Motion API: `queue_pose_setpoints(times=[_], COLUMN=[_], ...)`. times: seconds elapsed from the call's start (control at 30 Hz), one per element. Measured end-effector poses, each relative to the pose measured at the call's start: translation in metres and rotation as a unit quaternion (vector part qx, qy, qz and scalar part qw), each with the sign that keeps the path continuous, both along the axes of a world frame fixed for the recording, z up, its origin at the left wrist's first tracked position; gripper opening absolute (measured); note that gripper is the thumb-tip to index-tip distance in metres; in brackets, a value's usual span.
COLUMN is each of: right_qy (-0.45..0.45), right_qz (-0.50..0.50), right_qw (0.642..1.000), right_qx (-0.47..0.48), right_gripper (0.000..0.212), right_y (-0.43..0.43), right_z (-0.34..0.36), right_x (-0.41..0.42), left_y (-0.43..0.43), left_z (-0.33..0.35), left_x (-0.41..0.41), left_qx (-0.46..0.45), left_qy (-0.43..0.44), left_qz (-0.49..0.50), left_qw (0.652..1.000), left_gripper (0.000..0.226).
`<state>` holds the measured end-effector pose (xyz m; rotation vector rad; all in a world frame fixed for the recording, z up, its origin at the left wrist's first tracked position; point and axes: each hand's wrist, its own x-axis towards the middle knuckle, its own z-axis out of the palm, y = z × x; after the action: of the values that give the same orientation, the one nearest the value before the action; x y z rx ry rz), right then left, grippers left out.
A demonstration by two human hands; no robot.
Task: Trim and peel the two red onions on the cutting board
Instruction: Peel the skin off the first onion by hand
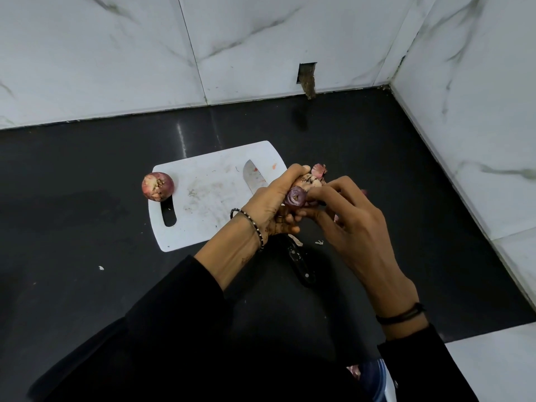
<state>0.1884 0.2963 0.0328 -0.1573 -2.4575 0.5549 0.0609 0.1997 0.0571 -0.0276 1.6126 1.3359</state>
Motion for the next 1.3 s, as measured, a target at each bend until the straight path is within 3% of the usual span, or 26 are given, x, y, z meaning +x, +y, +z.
queue_pose_setpoints(times=[0.1,0.4,0.53,0.87,1.13,1.3], right_qy=[-0.012,0.011,-0.001,-0.057,-0.03,-0.035], right_qz=[-0.003,-0.017,-0.043,-0.06,0.002,0.007], right_qw=[1.0,0.986,0.963,0.893,0.831,0.832], right_qx=[0.0,-0.168,-0.265,-0.443,-0.555,-0.554], right_gripper=[0.014,0.016,0.024,0.007,0.01,0.008], right_y=[-0.002,-0.005,-0.007,-0.009,-0.01,-0.008], right_z=[-0.002,0.008,0.016,0.016,0.021,0.019], right_x=[-0.001,0.0,0.003,0.002,-0.004,-0.002], left_y=[-0.001,-0.004,-0.005,-0.009,-0.016,-0.016], left_z=[0.0,0.0,0.0,-0.002,0.001,0.002], left_x=[-0.001,0.002,0.004,0.008,0.008,0.004], left_qx=[0.003,0.092,0.086,0.117,0.138,0.125], left_qy=[-0.011,-0.14,-0.122,-0.007,-0.139,-0.126], left_qz=[0.01,0.015,0.06,0.082,0.07,0.063], left_qw=[1.0,0.986,0.987,0.99,0.978,0.982], left_gripper=[0.058,0.058,0.06,0.039,0.059,0.065])
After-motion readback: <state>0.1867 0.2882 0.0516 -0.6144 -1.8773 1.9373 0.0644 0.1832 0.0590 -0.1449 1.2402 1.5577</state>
